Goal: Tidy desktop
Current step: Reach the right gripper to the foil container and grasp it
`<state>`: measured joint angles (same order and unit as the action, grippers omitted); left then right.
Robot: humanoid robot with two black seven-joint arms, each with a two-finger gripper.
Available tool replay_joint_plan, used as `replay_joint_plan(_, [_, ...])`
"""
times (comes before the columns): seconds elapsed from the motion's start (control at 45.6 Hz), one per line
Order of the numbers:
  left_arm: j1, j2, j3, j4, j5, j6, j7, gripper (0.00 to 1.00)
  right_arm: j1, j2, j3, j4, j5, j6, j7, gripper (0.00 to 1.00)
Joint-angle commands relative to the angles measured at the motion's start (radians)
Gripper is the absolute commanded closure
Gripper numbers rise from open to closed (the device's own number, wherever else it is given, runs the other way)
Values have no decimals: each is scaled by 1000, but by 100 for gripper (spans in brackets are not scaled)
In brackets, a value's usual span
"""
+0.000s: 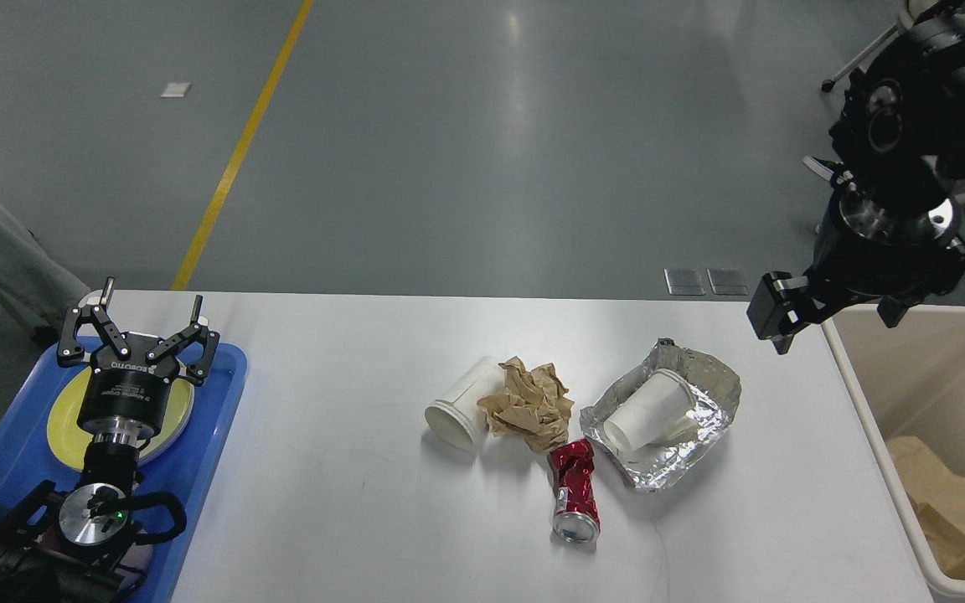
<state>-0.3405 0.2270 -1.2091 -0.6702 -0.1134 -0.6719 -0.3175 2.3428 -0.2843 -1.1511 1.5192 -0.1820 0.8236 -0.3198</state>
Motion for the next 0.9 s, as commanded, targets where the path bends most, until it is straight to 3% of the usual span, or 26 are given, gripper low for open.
replay_joint_plan(0.0, [0,0,-1,0,0,0,0,4,69,24,4,78,44,-37,2,0])
replay_joint_plan(0.636, [0,0,-1,0,0,0,0,4,-5,39,14,75,39,-165,7,0])
replay_joint_plan(0.877, [0,0,-1,0,0,0,0,4,-253,82,119,64,-14,-434,-2,0])
